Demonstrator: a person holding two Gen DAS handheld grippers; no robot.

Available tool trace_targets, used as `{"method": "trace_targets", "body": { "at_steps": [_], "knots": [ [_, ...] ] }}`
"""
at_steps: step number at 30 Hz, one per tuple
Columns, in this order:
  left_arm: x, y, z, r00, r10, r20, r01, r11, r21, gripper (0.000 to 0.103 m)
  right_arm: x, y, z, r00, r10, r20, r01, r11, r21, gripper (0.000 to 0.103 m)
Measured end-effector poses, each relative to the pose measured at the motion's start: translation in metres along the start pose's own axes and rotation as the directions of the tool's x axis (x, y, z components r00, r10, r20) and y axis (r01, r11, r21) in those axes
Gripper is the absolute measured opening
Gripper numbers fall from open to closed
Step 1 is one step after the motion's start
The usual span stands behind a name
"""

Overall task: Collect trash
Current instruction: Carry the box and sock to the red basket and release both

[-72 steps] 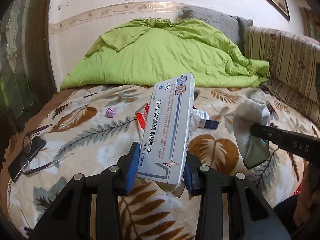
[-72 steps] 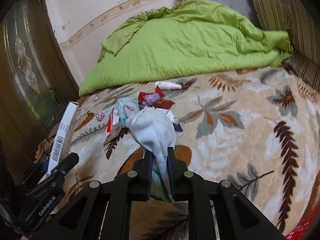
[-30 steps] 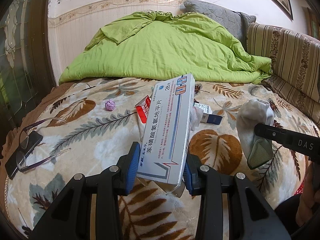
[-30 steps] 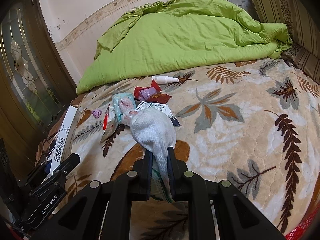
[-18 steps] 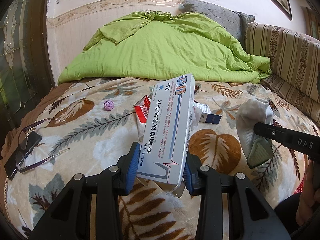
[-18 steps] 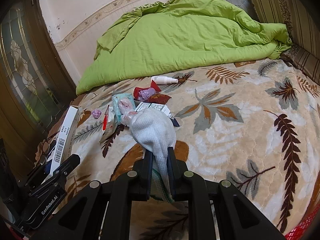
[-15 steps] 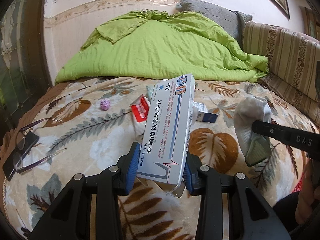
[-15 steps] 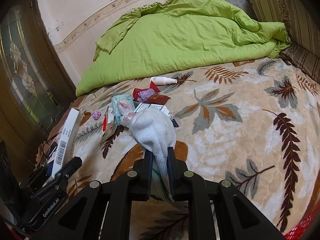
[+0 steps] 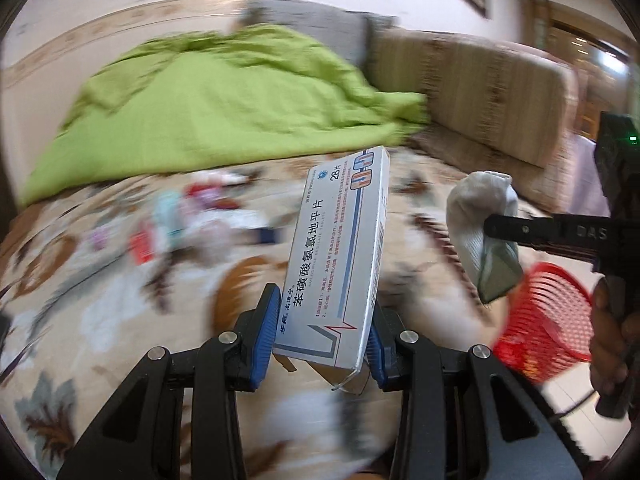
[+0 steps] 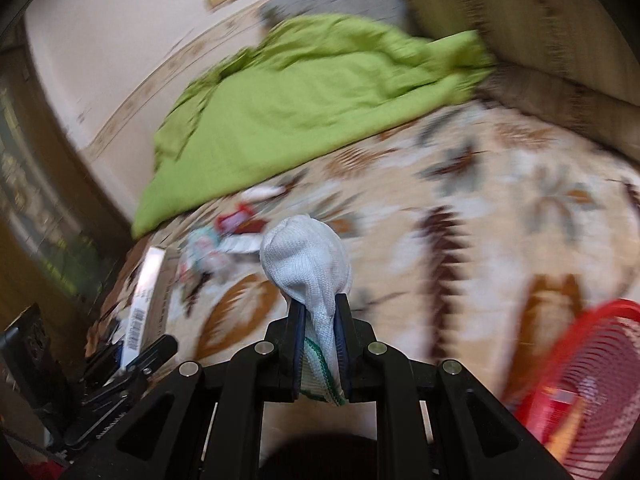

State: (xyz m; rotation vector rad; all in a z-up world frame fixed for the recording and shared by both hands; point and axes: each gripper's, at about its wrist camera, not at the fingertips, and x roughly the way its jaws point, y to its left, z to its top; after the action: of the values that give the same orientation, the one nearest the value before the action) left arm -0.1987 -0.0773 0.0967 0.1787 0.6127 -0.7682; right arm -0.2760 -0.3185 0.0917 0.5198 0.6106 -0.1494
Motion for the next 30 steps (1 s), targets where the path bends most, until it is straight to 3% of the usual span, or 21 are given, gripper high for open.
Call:
{"method": "trace_targets", "body": {
  "at_steps": [3,6,9,11,15,17,18,19,20,22,25,27,30],
  "knots": [
    [0.005,-0.044,0.012,0.994,-0.111,-0.016,0.111,0.991,0.074,0.038,-0.035,-0.041,0.003,0.996,-0.083,0.035,0.081,0.995,0.062,0.015],
    [0.013,-0.093,0.023,0.972,-0.229,-0.054,0.235,0.962,0.138,0.038,-0.075,-0.094,-0.001,0.979,-0.194,0.066,0.182,0.971,0.155,0.015],
    [0.027,-0.140,0.031,0.927,-0.351,-0.132,0.369,0.916,0.159,0.039,-0.103,-0.133,-0.009,0.957,-0.283,0.068,0.262,0.939,0.224,0.015],
    [0.038,-0.171,0.032,0.887,-0.419,-0.192,0.449,0.880,0.153,0.039,-0.118,-0.157,-0.015,0.943,-0.327,0.062,0.301,0.916,0.264,0.017],
    [0.062,-0.219,0.031,0.839,-0.471,-0.272,0.520,0.842,0.146,0.039,-0.133,-0.185,-0.027,0.916,-0.399,0.038,0.369,0.878,0.304,0.017],
    [0.077,-0.239,0.031,0.805,-0.500,-0.319,0.557,0.822,0.118,0.040,-0.133,-0.194,-0.032,0.913,-0.407,0.010,0.384,0.869,0.313,0.018],
    [0.084,-0.245,0.031,0.792,-0.502,-0.346,0.566,0.817,0.110,0.046,-0.133,-0.196,-0.034,0.911,-0.412,-0.003,0.392,0.864,0.317,0.018],
    [0.089,-0.249,0.031,0.792,-0.488,-0.365,0.557,0.824,0.106,0.056,-0.134,-0.201,-0.037,0.908,-0.418,-0.012,0.399,0.857,0.327,0.026],
    [0.091,-0.250,0.030,0.795,-0.478,-0.373,0.546,0.832,0.098,0.060,-0.135,-0.204,-0.038,0.907,-0.422,-0.017,0.402,0.850,0.340,0.036],
    [0.092,-0.243,0.031,0.790,-0.493,-0.366,0.552,0.830,0.074,0.062,-0.138,-0.205,-0.040,0.903,-0.429,-0.006,0.403,0.844,0.353,0.046],
    [0.089,-0.226,0.034,0.804,-0.482,-0.347,0.530,0.847,0.053,0.064,-0.140,-0.198,-0.034,0.903,-0.430,0.020,0.399,0.853,0.338,0.046],
    [0.085,-0.213,0.038,0.816,-0.477,-0.326,0.515,0.856,0.037,0.066,-0.136,-0.186,-0.025,0.913,-0.404,0.049,0.369,0.873,0.320,0.047],
    [0.074,-0.185,0.043,0.855,-0.436,-0.279,0.463,0.886,0.035,0.069,-0.123,-0.163,-0.014,0.931,-0.356,0.074,0.323,0.904,0.278,0.051]
  ]
}}
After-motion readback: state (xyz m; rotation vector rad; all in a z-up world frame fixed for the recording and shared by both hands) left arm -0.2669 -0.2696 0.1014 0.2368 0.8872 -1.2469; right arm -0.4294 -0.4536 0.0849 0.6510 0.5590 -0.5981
